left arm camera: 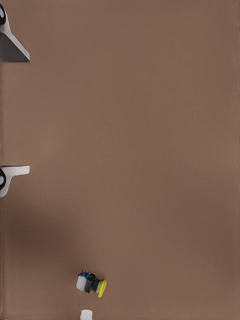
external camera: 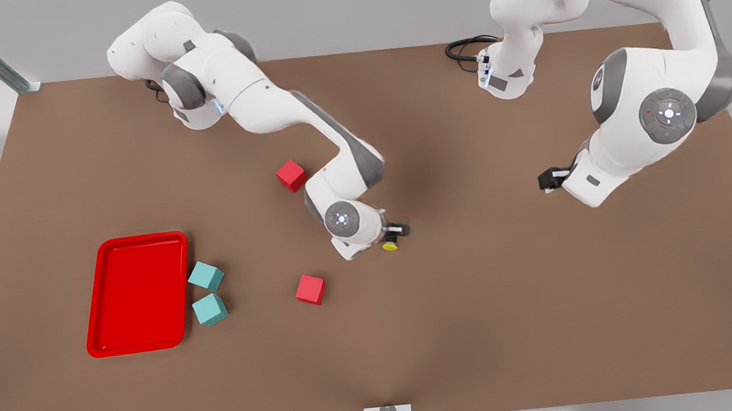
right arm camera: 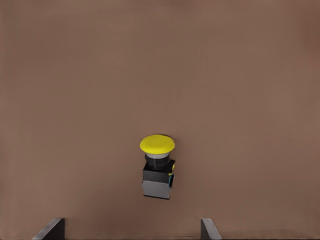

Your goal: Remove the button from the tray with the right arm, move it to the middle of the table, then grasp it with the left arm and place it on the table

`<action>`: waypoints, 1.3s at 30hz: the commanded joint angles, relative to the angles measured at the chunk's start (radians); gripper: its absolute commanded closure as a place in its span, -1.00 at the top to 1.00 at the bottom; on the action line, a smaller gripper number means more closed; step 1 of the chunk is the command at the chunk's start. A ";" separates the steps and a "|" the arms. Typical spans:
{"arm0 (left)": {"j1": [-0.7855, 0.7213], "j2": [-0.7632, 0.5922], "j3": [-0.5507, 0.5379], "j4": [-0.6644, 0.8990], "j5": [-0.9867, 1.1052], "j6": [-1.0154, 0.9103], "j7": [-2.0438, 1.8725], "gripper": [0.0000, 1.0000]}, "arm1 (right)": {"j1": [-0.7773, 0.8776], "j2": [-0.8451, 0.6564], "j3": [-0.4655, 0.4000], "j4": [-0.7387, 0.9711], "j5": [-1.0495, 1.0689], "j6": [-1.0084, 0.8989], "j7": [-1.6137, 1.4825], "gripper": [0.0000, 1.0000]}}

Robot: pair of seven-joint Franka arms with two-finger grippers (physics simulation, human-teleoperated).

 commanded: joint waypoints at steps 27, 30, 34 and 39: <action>-0.498 0.642 0.010 0.171 0.042 0.527 -0.325 0.99 | -0.794 -0.665 0.144 -0.541 -0.476 -0.179 -0.837 1.00; -0.497 0.639 0.010 0.134 0.042 0.559 -0.323 0.99 | -0.787 -0.652 0.144 -0.549 -0.477 -0.159 -0.831 1.00; -0.500 0.579 0.010 0.041 0.063 0.557 -0.345 0.99 | -0.785 -0.645 0.144 -0.550 -0.477 -0.159 -0.831 1.00; -0.511 0.553 0.010 -0.024 0.063 0.613 -0.389 0.99 | -0.785 -0.643 0.146 -0.552 -0.477 -0.159 -0.828 1.00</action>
